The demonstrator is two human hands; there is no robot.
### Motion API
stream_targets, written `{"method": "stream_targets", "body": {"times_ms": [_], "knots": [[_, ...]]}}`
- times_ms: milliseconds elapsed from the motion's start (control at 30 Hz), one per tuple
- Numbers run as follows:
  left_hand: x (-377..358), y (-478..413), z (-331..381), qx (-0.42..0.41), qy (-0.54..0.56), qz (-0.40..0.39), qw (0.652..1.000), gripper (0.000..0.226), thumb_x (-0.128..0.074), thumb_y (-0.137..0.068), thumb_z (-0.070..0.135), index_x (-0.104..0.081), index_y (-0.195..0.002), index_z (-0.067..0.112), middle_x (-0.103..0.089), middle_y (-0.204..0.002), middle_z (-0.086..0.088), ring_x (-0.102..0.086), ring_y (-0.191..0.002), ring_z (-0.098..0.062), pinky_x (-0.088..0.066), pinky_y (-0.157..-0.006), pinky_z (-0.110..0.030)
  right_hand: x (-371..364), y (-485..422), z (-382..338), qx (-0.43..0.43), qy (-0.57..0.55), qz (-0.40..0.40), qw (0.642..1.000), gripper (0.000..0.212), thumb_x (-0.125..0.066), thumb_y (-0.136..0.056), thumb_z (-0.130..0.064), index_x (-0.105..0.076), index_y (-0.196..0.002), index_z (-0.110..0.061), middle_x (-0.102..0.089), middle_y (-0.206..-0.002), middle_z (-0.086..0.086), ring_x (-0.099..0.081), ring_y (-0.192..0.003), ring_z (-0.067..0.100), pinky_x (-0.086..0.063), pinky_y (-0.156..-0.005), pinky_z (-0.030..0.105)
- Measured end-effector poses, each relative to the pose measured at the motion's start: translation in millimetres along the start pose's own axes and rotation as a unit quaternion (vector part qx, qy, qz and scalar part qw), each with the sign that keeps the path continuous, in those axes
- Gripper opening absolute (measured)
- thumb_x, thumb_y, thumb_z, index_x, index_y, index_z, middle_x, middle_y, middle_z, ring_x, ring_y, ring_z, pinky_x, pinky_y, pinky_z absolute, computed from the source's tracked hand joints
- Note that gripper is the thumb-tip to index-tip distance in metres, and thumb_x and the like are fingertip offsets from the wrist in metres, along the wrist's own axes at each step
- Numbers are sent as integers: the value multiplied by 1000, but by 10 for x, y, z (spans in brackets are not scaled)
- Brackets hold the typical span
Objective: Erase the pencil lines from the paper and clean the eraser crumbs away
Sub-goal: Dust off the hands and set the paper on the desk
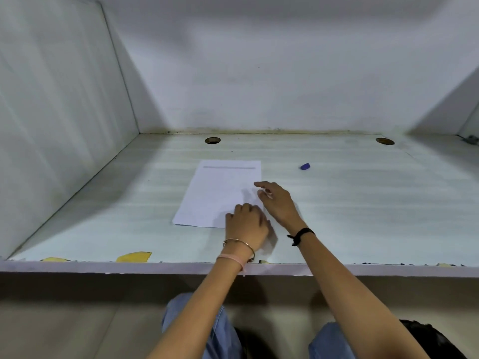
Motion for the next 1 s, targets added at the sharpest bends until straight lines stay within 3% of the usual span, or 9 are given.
{"method": "stream_targets", "body": {"times_ms": [133,233,333,433,533,667,767,867,1000], "knots": [[-14,-39,289,-58,122,-44,990,35,-36,-102,22,-66,-115,11,-66,-110,-11,-58,-105,-29,-41,-79,-31,223,57,268,-18,77,-69,994,37,-47,-99,-27,-53,-135,-19,-43,-148,1,-38,-137,13,-18,-119,35],[55,-164,270,-62,135,-10,989,34,-40,-102,21,-65,-125,18,-64,-126,-5,-56,-116,-26,-45,-92,-31,451,108,508,-4,175,-100,979,41,-45,-100,-30,-46,-140,-23,-33,-153,-3,-27,-143,11,3,-119,35],[70,-363,76,-46,134,38,989,33,-46,-98,17,-62,-127,19,-56,-137,-1,-48,-127,-24,-41,-100,-34,682,165,632,13,207,-124,970,41,-41,-102,-28,-42,-143,-26,-28,-155,-8,-19,-145,7,5,-118,34],[-27,-556,-91,-34,92,19,995,40,-52,-97,22,-52,-137,21,-39,-153,-2,-29,-144,-20,-25,-115,-38,878,210,686,23,198,-127,972,39,-39,-102,-18,-45,-140,-26,-32,-152,-12,-20,-144,4,2,-119,34],[-181,-674,-234,-11,46,-51,998,56,-51,-97,45,-36,-148,29,-15,-163,1,-2,-151,-16,-2,-118,-51,1017,217,712,35,183,-105,977,37,-43,-101,-15,-53,-135,-25,-42,-147,-12,-32,-138,1,-10,-120,29],[-318,-780,-323,-4,55,-108,993,67,-41,-92,67,-27,-150,38,-6,-164,5,4,-151,-14,7,-117,-56,1261,79,776,10,120,8,993,28,-53,-97,-15,-62,-123,-19,-61,-127,-5,-56,-115,8,-37,-91,2],[-363,-805,-308,-8,33,-116,993,66,-32,-92,70,-21,-151,42,-2,-164,9,4,-151,-11,9,-118,-54,1394,-162,851,-2,117,83,990,28,-53,-95,-11,-62,-122,-14,-62,-122,6,-59,-109,20,-37,-83,8],[-378,-816,-297,-7,27,-117,993,65,-29,-94,70,-17,-152,44,2,-164,11,6,-150,-10,10,-118,-54,1410,-457,918,-17,141,98,985,32,-51,-96,-12,-57,-127,-15,-58,-121,11,-58,-107,24,-35,-79,10],[-417,-820,-318,-6,12,-120,993,69,-29,-92,72,-12,-153,45,6,-164,12,9,-150,-9,10,-118,-54,1278,-891,991,-10,207,71,976,36,-49,-96,-19,-54,-132,-22,-58,-125,9,-51,-116,27,-39,-92,26]]}}
Point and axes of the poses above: each hand's wrist, its own y-axis away from the middle knuckle, its own x-axis out of the back of the hand, z = x × y, the point moved 7 cm from there along -y, towards the middle knuckle
